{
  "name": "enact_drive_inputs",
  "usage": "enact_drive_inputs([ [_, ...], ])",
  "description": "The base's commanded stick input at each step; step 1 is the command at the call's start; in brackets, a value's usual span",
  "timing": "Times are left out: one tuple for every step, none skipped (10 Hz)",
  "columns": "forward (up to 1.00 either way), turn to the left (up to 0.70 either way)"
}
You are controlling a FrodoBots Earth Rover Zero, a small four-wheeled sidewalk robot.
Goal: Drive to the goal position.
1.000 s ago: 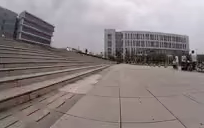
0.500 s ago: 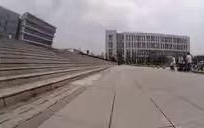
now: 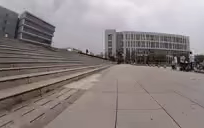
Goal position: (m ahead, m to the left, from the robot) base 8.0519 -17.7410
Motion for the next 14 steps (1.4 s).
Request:
enact_drive_inputs([
  [0.85,-0.02],
  [0.85,-0.03],
  [0.85,0.00],
  [0.85,0.00],
  [0.85,-0.14],
  [0.85,-0.11],
  [0.85,0.00],
  [0.85,0.00],
  [0.85,-0.10],
  [0.85,0.00],
  [0.85,0.00],
  [0.85,0.00],
  [0.85,-0.04],
  [0.85,-0.02],
])
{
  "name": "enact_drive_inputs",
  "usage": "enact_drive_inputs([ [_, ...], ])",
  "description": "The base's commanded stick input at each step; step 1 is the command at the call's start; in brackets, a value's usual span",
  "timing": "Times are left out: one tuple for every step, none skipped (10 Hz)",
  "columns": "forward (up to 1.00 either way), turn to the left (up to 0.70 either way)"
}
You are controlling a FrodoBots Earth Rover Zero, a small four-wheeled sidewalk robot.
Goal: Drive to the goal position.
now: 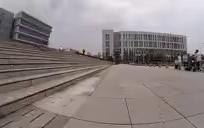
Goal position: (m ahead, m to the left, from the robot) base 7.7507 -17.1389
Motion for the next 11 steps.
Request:
enact_drive_inputs([
  [0.85,0.00],
  [0.85,0.00],
  [0.85,-0.13],
  [0.85,-0.16],
  [0.85,-0.10],
  [0.85,-0.01],
  [0.85,-0.26],
  [0.85,-0.10],
  [0.85,-0.08],
  [0.85,-0.15],
  [0.85,-0.17],
])
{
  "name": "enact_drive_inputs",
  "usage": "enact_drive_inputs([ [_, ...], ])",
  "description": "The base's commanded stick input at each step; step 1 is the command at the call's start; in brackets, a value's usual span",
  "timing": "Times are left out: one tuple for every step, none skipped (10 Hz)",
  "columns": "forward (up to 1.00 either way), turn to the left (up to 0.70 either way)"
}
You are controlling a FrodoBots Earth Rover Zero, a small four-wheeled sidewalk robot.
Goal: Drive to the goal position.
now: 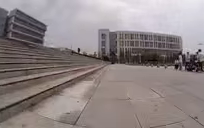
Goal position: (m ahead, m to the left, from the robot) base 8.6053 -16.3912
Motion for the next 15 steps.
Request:
enact_drive_inputs([
  [0.85,0.00],
  [0.85,-0.13],
  [0.85,-0.30],
  [0.85,-0.16],
  [0.85,-0.13],
  [0.85,-0.32],
  [0.85,-0.14],
  [0.85,0.00],
  [0.85,0.00],
  [0.85,0.00],
  [0.85,-0.08],
  [0.85,0.00],
  [0.85,0.00],
  [0.85,0.00],
  [0.85,0.00],
])
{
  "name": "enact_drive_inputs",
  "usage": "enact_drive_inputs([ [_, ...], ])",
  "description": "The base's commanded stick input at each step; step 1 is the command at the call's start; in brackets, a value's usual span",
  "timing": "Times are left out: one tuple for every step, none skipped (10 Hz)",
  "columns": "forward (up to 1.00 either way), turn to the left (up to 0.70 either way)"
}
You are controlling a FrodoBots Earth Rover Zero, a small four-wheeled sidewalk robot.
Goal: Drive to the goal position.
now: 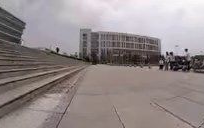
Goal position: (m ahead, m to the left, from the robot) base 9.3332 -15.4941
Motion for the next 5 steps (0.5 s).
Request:
enact_drive_inputs([
  [0.85,0.00],
  [0.85,0.00],
  [0.85,0.00],
  [0.85,0.00],
  [0.85,0.00],
])
